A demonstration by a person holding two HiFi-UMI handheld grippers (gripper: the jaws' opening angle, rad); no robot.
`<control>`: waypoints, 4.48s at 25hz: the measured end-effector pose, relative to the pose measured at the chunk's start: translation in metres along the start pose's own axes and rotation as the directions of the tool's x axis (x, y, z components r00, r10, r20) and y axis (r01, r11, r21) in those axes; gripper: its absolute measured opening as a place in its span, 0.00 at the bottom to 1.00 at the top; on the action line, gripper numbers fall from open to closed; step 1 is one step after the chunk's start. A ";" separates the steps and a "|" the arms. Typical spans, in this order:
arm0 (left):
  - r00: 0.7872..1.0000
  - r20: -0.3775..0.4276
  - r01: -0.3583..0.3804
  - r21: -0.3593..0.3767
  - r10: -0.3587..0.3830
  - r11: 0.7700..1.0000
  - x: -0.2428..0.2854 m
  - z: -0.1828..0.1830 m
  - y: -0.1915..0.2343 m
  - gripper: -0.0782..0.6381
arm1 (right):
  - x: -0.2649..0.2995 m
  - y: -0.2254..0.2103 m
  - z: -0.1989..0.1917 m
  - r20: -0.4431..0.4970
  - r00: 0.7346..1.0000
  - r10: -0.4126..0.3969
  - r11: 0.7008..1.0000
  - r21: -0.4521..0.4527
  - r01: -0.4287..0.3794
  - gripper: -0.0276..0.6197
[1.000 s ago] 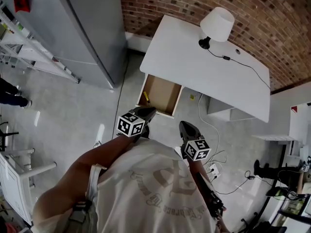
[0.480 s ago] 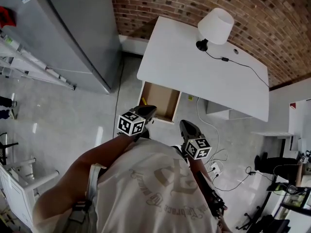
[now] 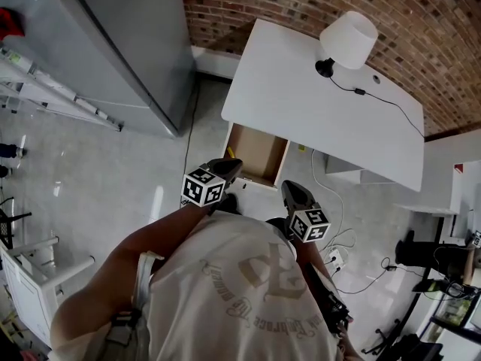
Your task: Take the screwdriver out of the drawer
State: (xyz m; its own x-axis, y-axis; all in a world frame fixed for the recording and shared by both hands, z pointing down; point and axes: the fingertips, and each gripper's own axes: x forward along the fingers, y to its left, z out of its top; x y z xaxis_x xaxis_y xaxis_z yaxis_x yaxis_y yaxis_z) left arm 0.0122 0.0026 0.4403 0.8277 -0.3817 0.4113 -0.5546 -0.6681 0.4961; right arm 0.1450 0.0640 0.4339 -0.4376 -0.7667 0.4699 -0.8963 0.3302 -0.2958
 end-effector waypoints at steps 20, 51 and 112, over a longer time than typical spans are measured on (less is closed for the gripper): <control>0.965 0.083 -0.236 -0.127 0.248 0.963 -0.043 -0.007 0.031 0.13 | 0.058 0.014 0.005 -0.123 0.962 0.244 0.963 -0.088 -0.256 0.05; 0.791 0.156 -0.525 -0.322 0.591 0.788 -0.073 -0.008 0.051 0.13 | 0.151 -0.002 -0.010 -0.388 0.784 0.484 0.806 -0.150 -0.572 0.05; 0.817 0.030 -0.464 -0.557 0.576 0.688 -0.041 -0.106 0.059 0.13 | 0.237 0.002 -0.135 -0.662 0.652 0.371 0.819 -0.098 -0.565 0.05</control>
State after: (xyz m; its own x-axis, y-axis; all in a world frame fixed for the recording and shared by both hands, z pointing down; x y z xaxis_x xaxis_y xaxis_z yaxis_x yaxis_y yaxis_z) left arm -0.0633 0.0469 0.5336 0.3595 -0.7160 0.5985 -0.8137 0.0734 0.5766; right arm 0.0300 -0.0432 0.6574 -0.6648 -0.0131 0.7469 -0.4943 0.7573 -0.4267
